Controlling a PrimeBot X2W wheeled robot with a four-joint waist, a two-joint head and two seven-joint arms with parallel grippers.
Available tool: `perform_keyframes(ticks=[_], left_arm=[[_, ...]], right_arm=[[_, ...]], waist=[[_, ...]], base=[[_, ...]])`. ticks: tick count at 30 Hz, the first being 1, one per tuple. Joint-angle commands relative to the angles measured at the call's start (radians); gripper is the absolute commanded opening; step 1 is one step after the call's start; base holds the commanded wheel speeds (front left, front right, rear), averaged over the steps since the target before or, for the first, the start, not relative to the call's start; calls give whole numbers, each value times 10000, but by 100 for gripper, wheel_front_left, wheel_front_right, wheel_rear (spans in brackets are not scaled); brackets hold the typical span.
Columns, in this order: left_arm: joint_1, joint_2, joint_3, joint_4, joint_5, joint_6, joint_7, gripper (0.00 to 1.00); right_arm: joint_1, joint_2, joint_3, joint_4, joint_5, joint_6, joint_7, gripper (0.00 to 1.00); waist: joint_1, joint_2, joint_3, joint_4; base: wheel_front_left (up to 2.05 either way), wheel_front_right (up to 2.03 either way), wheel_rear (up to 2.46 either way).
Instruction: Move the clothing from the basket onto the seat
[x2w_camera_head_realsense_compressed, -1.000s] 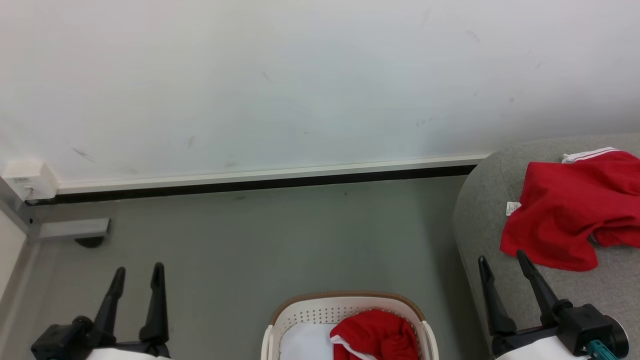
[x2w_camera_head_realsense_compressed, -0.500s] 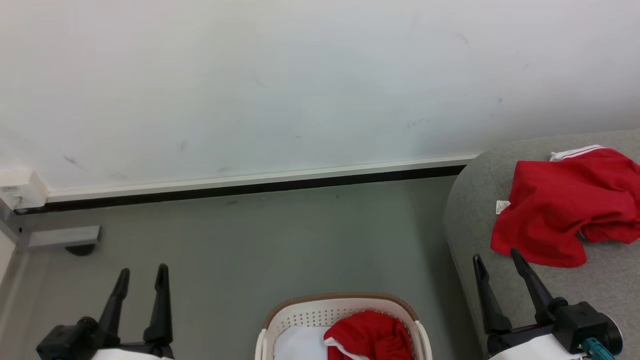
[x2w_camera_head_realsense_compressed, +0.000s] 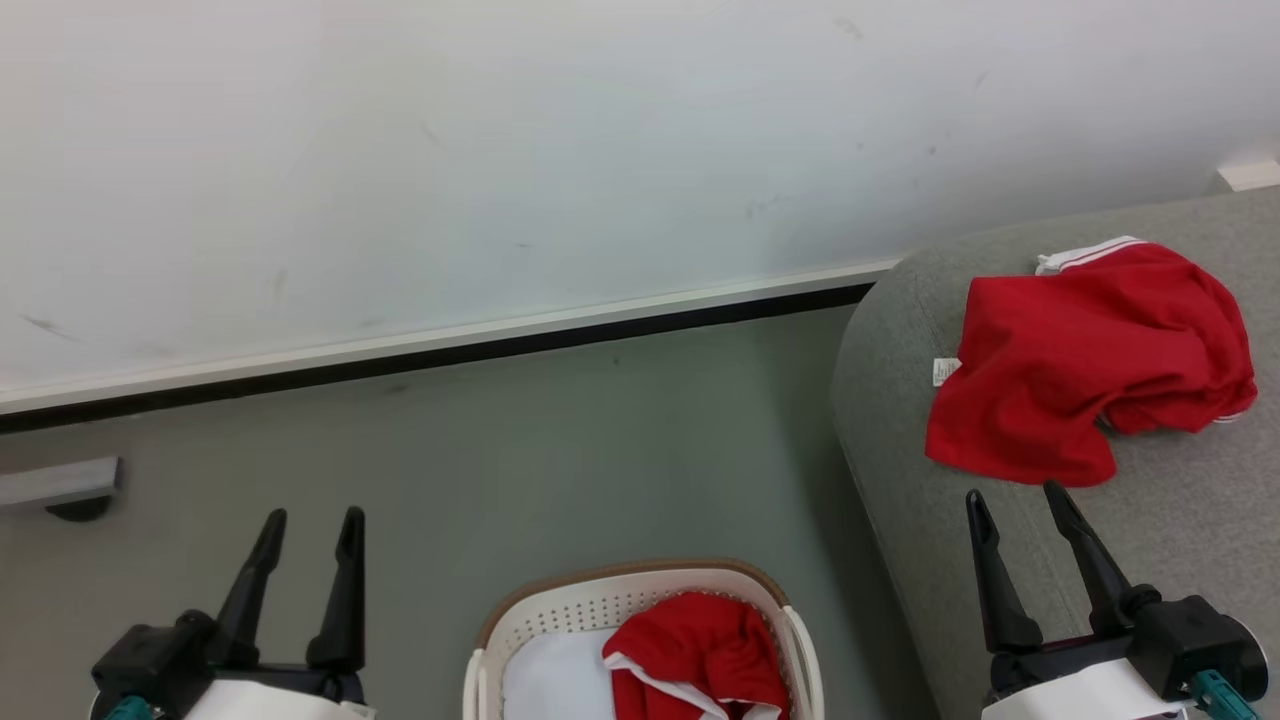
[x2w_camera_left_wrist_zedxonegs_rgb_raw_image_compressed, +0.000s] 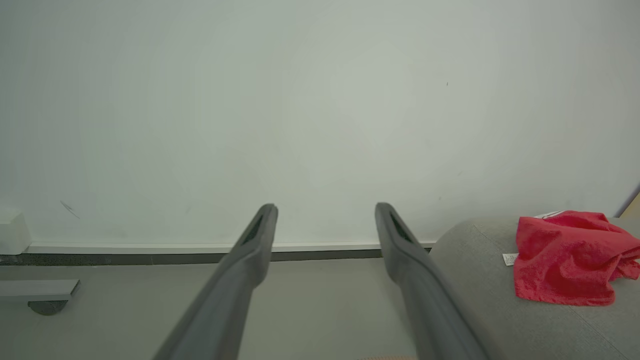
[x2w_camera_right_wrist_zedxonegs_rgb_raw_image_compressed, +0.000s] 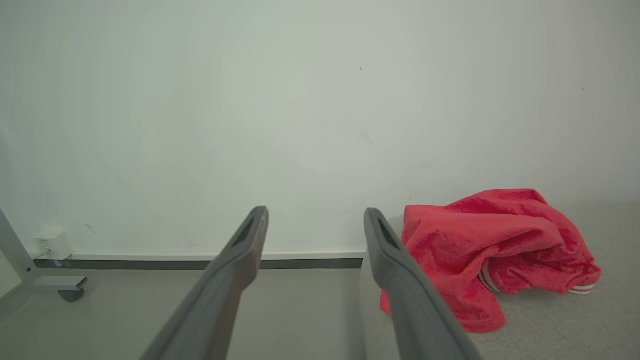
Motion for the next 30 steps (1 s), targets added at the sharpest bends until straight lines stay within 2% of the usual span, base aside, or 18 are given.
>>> perform_keyframes(ticks=[1, 13, 23, 30], left_arm=[[-119, 132, -13, -59, -63, -30, -3, 100], [-679, 852, -1210, -100, -292, -31, -1, 100], [-1884, 1837, -3401, 751, -414, -30, 179, 100], [-2980, 2461, -4889, 1361, -809, -12, 909, 100]], right_arm=[[-23, -13, -51, -42, -103, -24, -29, 100], [-232, -14, -502, -603, 207, -26, -19, 100], [-314, -11, -1256, -1341, 524, -24, -18, 100], [-682, -9, -1960, -2095, 924, -26, -17, 100]], waist=[[0, 0, 228, -246], [0, 0, 1264, -1304], [0, 0, 2497, -1741], [0, 0, 3718, -1859]], base=[[0, 0, 0], [0, 0, 0], [0, 0, 0], [0, 0, 0]])
